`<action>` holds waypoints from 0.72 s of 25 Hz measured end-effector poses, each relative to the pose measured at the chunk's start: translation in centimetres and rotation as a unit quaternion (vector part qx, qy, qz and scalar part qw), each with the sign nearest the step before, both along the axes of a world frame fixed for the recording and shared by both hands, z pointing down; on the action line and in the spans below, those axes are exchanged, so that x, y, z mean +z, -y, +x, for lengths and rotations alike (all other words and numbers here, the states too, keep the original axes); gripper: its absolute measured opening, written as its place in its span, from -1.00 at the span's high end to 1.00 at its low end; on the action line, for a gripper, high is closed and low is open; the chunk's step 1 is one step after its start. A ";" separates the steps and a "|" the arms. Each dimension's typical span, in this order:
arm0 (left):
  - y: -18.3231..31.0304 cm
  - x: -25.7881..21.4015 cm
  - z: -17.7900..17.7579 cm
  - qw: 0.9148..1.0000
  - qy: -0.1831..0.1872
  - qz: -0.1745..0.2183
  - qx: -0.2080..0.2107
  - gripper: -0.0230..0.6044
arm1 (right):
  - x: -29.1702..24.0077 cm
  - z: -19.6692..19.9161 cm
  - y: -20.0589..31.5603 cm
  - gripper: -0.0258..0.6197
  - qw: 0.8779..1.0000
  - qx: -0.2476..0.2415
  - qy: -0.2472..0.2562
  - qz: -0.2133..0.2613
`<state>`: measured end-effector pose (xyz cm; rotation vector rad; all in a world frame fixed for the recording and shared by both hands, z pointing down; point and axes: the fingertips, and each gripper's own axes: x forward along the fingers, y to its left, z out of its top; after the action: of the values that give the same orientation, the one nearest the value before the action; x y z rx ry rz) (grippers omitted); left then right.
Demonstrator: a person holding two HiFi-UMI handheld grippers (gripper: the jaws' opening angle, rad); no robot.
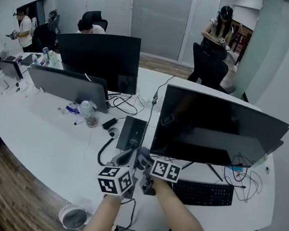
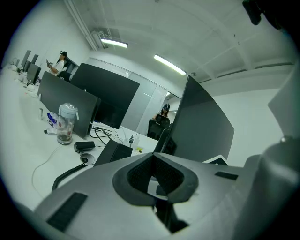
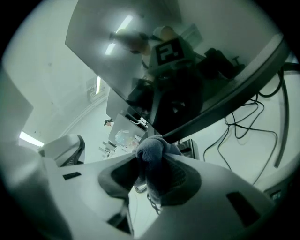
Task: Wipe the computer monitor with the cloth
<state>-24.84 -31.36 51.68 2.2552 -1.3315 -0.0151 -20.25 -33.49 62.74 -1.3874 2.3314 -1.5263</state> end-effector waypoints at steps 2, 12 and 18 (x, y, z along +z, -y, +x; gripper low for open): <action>0.0 -0.1 -0.4 1.000 0.001 0.000 -0.002 0.91 | -0.8 -0.3 0.5 0.53 1.000 0.003 0.003 0.007; 0.3 -0.9 -0.1 1.000 -0.001 0.001 0.005 0.91 | -1.9 1.0 0.9 0.53 1.000 0.018 -0.007 0.006; 0.1 -1.2 0.4 1.000 -0.003 0.002 0.009 0.91 | -2.9 1.1 0.8 0.53 1.000 0.016 -0.007 0.013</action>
<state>-24.40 -31.44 50.44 2.2697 -1.3088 -0.0185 -19.12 -34.32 59.88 -1.4272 2.3175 -1.4760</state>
